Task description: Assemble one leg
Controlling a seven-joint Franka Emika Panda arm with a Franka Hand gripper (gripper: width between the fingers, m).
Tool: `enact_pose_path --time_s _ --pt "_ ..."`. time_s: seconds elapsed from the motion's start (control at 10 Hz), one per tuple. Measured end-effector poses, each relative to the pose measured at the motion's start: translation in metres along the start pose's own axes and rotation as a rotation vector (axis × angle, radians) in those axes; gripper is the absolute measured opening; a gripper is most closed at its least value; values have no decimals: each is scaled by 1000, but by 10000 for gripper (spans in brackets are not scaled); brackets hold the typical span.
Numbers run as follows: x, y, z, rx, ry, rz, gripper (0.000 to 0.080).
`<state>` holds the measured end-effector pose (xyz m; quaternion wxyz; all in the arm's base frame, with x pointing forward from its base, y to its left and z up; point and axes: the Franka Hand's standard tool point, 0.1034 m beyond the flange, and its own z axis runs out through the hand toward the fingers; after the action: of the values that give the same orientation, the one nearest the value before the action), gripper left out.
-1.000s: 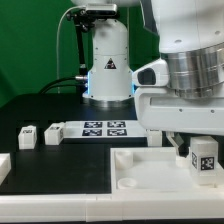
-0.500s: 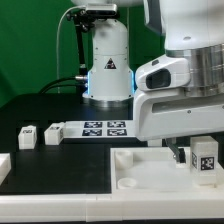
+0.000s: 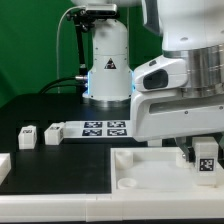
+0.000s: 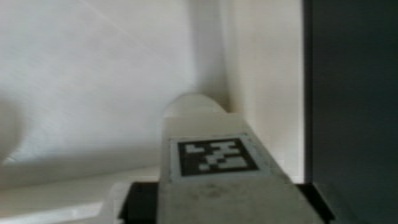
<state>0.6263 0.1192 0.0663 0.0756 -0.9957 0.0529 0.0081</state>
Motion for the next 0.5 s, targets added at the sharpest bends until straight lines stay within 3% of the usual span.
enact_pose_path --time_s 0.2,0.5 --pt "0 1 0 0 1 4 295" --pt "-1 -2 -1 2 14 515 295"
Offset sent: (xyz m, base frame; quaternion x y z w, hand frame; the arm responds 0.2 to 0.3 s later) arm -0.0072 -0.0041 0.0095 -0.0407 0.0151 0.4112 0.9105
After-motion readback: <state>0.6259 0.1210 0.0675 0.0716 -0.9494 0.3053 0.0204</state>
